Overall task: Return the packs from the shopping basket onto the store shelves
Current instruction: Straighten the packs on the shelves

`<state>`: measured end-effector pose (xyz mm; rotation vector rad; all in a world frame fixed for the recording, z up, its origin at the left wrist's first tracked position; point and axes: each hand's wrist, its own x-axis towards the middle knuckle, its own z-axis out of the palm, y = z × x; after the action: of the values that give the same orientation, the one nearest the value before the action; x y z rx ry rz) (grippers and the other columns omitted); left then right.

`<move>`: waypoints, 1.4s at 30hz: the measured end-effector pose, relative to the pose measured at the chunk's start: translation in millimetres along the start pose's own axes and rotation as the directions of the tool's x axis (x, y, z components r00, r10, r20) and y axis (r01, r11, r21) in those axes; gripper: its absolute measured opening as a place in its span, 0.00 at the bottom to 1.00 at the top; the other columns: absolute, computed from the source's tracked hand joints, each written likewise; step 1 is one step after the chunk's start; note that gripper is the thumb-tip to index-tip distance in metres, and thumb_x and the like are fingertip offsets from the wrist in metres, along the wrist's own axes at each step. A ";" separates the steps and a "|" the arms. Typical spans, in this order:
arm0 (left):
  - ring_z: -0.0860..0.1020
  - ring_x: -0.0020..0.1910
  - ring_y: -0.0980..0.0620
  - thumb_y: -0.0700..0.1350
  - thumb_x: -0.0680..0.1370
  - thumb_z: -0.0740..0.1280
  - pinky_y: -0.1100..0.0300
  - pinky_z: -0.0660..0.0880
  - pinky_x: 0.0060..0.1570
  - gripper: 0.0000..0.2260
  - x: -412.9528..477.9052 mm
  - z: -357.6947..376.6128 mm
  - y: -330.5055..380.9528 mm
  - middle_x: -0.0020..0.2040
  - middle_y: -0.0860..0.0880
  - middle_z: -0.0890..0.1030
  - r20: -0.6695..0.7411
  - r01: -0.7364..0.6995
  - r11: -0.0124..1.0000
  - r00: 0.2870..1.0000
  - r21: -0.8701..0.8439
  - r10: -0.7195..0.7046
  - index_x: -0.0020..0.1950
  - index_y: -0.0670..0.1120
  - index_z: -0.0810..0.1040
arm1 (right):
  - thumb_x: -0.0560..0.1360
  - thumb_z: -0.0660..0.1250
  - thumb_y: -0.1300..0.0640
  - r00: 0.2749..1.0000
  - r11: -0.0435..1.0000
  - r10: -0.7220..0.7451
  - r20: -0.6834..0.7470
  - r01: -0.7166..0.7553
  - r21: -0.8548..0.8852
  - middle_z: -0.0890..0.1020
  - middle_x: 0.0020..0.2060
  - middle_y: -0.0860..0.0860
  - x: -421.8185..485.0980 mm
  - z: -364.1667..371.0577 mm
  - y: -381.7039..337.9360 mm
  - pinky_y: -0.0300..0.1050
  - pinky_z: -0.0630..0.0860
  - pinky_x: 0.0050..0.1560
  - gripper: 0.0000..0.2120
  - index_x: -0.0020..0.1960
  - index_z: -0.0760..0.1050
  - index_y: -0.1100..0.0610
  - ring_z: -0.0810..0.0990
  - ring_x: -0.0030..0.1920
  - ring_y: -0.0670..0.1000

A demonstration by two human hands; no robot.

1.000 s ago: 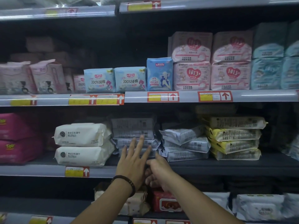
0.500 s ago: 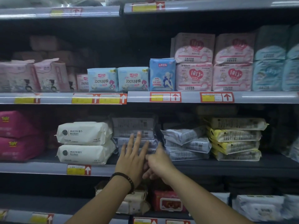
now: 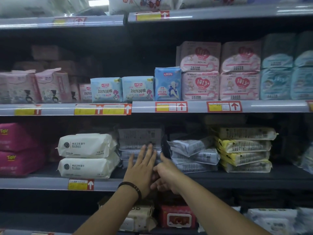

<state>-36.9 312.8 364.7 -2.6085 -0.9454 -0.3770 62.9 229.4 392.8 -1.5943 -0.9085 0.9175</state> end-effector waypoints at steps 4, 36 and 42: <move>0.30 0.81 0.44 0.58 0.81 0.64 0.38 0.41 0.80 0.45 -1.4 -5.0 6.9 0.81 0.46 0.27 -0.001 0.018 1.000 1.000 -0.017 -0.018 0.83 0.48 0.35 | 0.86 0.58 0.58 0.999 0.999 -0.027 0.037 0.028 -0.028 0.85 0.47 0.59 -14.5 -9.8 -2.9 0.42 0.77 0.26 0.34 0.85 0.47 0.39 0.86 0.31 0.55; 0.44 0.83 0.39 0.70 0.81 0.45 0.38 0.46 0.80 0.41 3.9 9.8 128.8 0.85 0.41 0.46 -0.025 -0.092 0.994 0.995 0.055 0.093 0.85 0.44 0.44 | 0.81 0.70 0.53 0.860 0.846 -0.327 -0.393 0.080 -0.528 0.60 0.73 0.51 -39.6 -134.4 60.3 0.48 0.67 0.77 0.35 0.84 0.59 0.53 0.65 0.75 0.54; 0.42 0.83 0.40 0.66 0.83 0.49 0.38 0.44 0.80 0.39 11.6 2.3 138.0 0.84 0.42 0.44 -0.066 -0.172 0.983 0.982 0.062 0.176 0.85 0.43 0.43 | 0.79 0.66 0.41 0.863 0.843 -0.222 -0.453 -0.063 -0.534 0.56 0.84 0.48 -41.6 -120.3 57.1 0.61 0.56 0.78 0.41 0.86 0.51 0.47 0.52 0.83 0.57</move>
<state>62.5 220.8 335.9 -2.5833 -0.6886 -0.3888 159.9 133.9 362.2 -2.1167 -0.8836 0.1387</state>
